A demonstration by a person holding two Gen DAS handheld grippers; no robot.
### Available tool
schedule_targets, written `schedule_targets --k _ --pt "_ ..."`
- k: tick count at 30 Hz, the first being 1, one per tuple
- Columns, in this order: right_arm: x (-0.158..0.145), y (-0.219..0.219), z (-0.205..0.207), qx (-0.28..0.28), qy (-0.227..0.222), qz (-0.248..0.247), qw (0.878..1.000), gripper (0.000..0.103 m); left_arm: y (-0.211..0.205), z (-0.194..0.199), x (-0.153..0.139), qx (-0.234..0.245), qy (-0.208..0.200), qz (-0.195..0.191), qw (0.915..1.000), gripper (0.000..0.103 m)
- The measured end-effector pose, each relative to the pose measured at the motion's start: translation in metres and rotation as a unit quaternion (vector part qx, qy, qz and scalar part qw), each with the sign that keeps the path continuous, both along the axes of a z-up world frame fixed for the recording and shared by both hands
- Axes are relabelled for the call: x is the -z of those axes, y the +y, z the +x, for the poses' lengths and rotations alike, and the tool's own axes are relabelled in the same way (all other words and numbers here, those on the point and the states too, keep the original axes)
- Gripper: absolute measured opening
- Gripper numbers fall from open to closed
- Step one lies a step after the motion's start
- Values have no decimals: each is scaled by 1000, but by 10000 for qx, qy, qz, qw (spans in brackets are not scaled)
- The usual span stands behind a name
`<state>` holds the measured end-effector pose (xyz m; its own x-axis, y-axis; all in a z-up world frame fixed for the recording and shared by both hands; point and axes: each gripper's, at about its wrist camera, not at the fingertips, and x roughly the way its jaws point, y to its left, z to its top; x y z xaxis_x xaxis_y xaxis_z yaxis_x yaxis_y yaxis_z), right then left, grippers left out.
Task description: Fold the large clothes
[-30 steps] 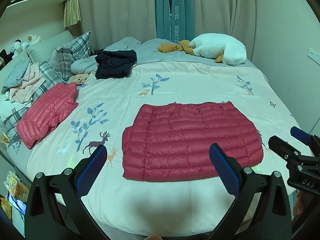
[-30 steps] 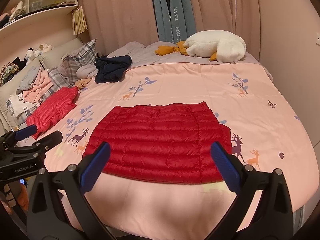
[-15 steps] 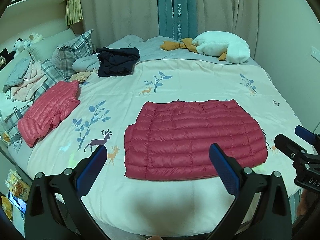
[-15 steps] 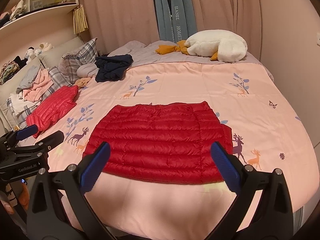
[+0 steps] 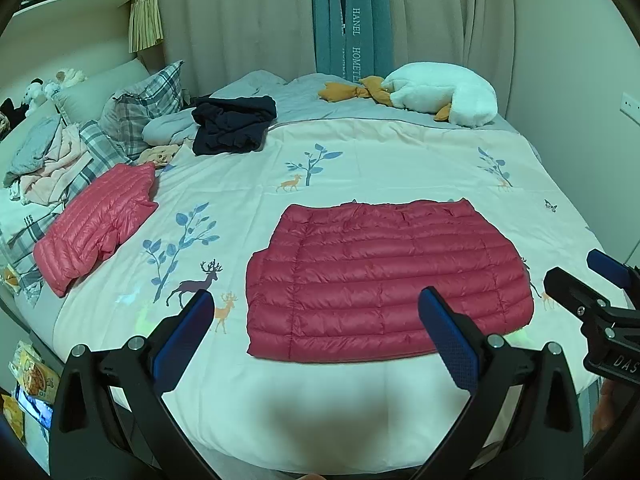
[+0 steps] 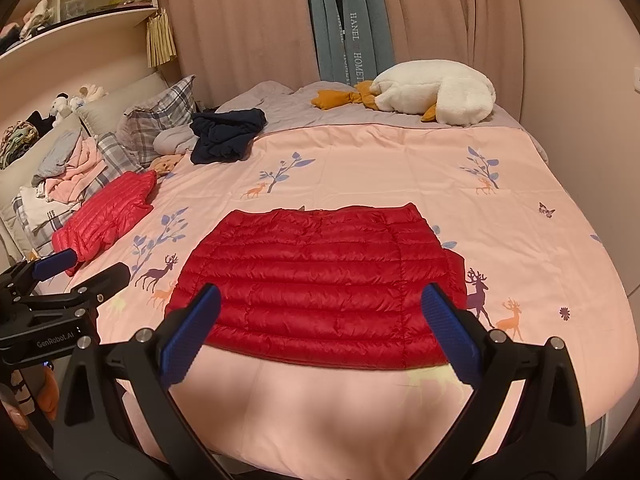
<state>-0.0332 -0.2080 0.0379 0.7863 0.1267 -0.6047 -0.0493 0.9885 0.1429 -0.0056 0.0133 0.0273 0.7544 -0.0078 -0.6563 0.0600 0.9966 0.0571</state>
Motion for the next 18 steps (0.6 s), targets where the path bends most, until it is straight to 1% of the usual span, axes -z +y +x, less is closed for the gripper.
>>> schedule_targets --k 18 --pt "0 3 1 -3 32 -6 10000 101 1 0 0 -5 5 16 10000 102"
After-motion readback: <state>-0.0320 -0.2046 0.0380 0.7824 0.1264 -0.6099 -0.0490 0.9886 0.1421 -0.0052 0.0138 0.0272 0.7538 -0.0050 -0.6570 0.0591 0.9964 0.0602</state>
